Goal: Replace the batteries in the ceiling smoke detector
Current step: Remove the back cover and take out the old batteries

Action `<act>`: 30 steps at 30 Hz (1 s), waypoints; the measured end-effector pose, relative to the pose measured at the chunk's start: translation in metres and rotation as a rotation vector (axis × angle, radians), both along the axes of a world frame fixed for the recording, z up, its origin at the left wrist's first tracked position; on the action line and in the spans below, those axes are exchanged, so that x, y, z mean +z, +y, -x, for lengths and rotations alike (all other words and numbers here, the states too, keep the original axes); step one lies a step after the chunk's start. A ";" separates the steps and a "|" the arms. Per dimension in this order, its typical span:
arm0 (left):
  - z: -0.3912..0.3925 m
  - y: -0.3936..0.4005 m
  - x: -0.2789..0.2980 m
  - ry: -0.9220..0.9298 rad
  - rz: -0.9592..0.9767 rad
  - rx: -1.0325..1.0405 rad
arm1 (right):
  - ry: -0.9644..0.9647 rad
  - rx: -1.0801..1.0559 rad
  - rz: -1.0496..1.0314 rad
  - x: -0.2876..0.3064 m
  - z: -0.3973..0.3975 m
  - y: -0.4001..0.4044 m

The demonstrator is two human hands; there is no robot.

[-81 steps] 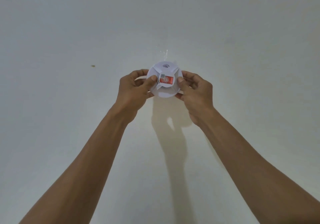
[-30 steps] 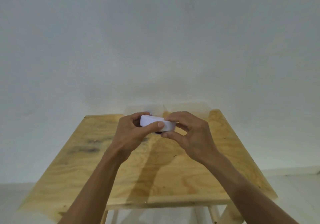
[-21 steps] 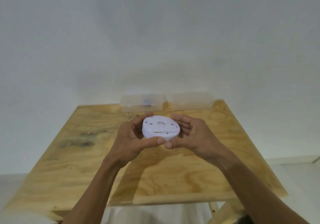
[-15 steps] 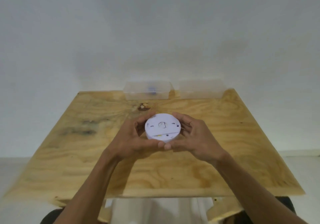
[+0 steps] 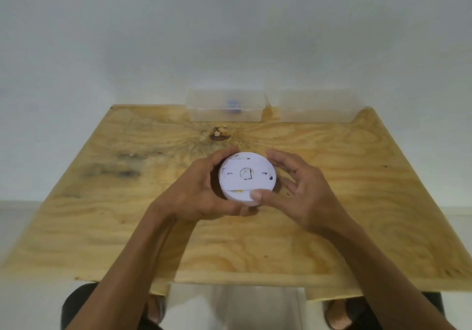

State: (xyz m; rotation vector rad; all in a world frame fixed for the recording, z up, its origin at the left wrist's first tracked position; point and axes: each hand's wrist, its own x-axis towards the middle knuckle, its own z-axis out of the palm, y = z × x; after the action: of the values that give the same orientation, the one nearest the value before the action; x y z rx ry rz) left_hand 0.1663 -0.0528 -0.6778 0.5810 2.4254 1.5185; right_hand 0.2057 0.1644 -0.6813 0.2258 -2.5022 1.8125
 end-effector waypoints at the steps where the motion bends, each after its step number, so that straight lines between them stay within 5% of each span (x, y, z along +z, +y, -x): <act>1: 0.001 0.002 0.001 0.007 0.024 0.005 | 0.029 -0.017 -0.088 0.006 0.003 0.000; 5: 0.003 0.010 0.004 0.026 0.065 0.030 | 0.052 0.104 -0.576 0.027 0.021 -0.007; 8: 0.003 0.013 0.004 0.016 0.015 0.058 | 0.035 0.200 -0.706 0.035 0.031 -0.013; 30: -0.002 0.019 -0.001 0.130 -0.052 0.116 | 0.147 0.446 -0.844 0.050 0.048 -0.008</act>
State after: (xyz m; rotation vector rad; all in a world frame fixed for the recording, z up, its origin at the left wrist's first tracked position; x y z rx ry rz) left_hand 0.1687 -0.0334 -0.6786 0.5748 2.5648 1.6420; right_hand 0.1579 0.1565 -0.6316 0.9531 -3.0953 0.6287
